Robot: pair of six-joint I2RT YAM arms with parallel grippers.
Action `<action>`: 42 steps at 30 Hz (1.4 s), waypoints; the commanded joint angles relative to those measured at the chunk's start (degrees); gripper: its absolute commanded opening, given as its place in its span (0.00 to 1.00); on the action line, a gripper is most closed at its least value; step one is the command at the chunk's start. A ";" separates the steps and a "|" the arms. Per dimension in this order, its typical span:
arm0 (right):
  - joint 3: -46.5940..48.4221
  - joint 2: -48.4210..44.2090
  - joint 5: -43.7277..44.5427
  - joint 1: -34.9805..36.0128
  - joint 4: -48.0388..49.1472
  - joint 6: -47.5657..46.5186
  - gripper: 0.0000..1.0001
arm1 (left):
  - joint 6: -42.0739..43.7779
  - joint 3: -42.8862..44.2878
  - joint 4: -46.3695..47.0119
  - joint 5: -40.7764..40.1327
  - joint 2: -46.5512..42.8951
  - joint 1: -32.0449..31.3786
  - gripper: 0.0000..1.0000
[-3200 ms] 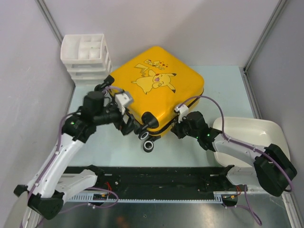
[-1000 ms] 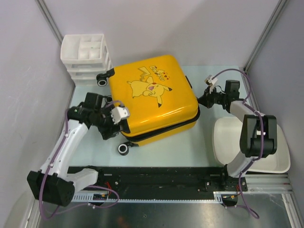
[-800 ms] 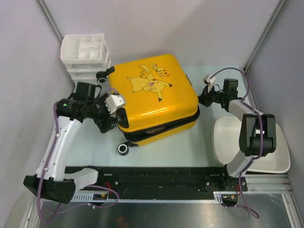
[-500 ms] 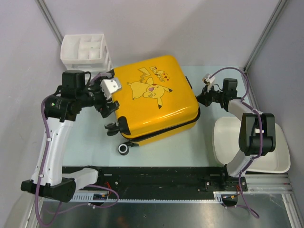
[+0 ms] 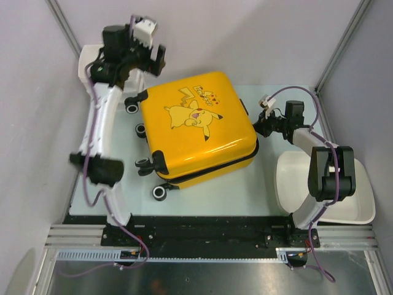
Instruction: Open, take out, and arrange the luggage
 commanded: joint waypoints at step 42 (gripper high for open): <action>-3.42 -15.53 -12.46 7.09 -42.12 -23.29 0.00 | 1.32 -15.77 36.22 0.29 15.34 -17.27 0.98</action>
